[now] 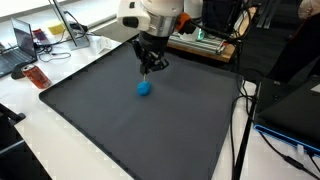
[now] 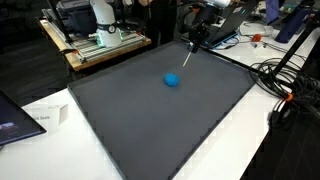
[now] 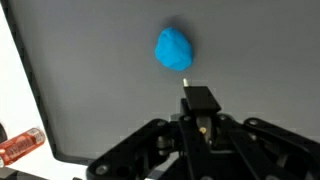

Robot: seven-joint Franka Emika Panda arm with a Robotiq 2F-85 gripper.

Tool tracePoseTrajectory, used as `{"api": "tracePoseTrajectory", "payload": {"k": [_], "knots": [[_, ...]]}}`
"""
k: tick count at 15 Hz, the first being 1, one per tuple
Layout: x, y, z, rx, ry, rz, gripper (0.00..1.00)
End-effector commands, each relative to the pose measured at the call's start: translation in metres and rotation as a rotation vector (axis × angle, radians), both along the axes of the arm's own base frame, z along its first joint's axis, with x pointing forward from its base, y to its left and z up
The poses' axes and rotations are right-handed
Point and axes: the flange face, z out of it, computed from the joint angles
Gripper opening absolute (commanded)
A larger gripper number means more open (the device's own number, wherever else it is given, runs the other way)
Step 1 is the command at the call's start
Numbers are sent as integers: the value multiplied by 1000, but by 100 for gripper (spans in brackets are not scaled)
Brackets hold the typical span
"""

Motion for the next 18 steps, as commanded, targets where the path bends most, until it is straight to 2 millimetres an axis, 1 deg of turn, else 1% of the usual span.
{"api": "tracePoseTrajectory", "payload": {"k": [1,6,9,11,13,18], "knots": [[-23,-24,26,108,13,9,3],[-37,-60,44,214,66,31,3],[-42,-80,46,248,77,58,3],[-48,-89,44,256,54,97,3],[-63,-93,36,262,29,133,3],[-108,-97,21,296,-77,184,3]]}}
